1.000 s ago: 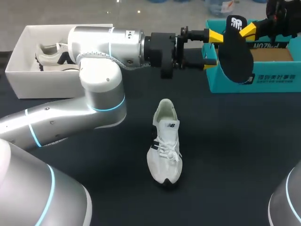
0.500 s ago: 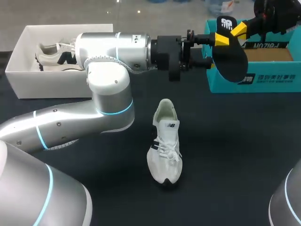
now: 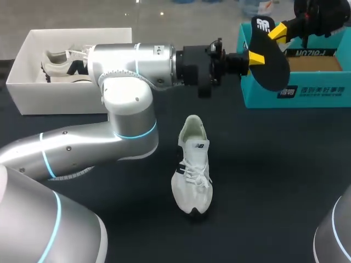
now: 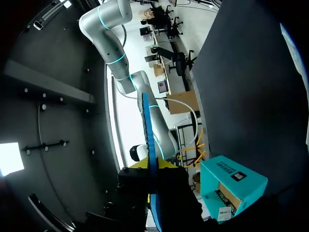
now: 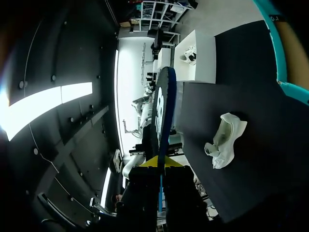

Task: Take the shoe out of the shoebox, open the shoe tongue, remove and reinsert the insole, then place the shoe into the shoebox

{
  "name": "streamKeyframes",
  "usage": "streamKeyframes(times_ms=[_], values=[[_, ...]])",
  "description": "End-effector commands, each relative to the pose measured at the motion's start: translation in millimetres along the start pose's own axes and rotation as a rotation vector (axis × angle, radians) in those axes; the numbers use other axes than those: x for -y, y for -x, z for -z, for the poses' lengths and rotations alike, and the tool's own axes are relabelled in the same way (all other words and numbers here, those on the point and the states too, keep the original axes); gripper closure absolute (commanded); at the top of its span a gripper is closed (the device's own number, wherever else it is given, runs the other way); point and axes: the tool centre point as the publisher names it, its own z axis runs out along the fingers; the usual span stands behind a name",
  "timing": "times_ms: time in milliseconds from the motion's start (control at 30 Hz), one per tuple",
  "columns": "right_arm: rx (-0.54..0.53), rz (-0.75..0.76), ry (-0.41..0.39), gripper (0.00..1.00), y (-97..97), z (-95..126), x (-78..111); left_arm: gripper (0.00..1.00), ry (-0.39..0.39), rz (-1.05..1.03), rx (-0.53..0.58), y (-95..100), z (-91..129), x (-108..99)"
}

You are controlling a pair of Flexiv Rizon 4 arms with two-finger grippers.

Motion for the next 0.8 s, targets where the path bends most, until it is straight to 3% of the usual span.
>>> streamKeyframes(times_ms=[33, 167, 200, 233, 567, 800], values=[[0.0, -0.001, 0.004, 1.0, 0.9, -1, 0.7, 1.0, 0.015, -0.001, 0.016, -2.1, -7, 1], [0.015, 0.036, 0.054, 0.98, -3.3, 0, 3.6, 1.0, 0.015, 0.003, 0.018, -2.2, -7, 1], [0.019, 0.05, 0.068, 0.22, -4.8, 2, 5.0, 1.0, 0.014, 0.003, 0.016, -1.9, -6, 1], [0.022, 0.065, 0.076, 0.0, -6.5, 2, 6.7, 1.0, 0.014, 0.003, 0.015, -1.0, -4, 0], [0.1, 0.22, 0.195, 0.0, -34.6, 12, 48.7, 1.0, 0.009, 0.013, -0.006, 7.6, 17, -9], [0.131, 0.256, 0.266, 0.0, -38.5, 3, 79.2, 1.0, 0.022, 0.02, -0.045, 9.1, 38, -14]])
